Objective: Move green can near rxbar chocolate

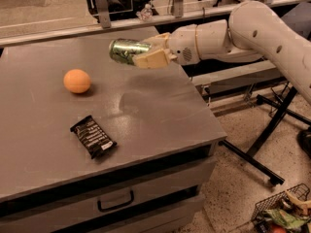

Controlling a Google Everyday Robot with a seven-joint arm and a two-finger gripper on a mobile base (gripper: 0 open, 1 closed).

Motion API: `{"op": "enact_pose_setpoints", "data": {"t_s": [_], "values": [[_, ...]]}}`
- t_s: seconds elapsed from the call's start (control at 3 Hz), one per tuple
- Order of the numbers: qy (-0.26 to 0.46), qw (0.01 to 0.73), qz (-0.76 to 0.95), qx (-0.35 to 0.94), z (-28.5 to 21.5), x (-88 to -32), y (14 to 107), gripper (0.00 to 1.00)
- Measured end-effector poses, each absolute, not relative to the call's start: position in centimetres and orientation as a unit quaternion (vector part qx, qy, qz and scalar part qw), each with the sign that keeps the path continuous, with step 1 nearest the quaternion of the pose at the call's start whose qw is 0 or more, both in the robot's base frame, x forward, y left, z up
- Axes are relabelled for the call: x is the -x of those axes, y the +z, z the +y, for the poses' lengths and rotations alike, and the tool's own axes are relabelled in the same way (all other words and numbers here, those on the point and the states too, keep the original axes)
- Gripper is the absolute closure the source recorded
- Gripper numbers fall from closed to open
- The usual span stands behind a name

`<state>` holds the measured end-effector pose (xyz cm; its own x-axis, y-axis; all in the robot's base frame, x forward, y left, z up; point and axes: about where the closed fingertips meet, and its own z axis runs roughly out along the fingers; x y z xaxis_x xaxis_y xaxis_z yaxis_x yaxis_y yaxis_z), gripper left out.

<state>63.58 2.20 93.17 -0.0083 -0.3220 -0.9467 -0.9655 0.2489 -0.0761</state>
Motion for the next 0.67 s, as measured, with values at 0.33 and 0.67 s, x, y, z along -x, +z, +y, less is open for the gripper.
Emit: {"op": "enact_pose_setpoints", "data": {"t_s": [0.33, 0.67], "values": [[0.374, 0.443, 0.612, 0.538, 3.08, -59.59, 92.59, 1.0], [0.384, 0.432, 0.607, 0.546, 3.33, -58.61, 92.37, 1.0]]}}
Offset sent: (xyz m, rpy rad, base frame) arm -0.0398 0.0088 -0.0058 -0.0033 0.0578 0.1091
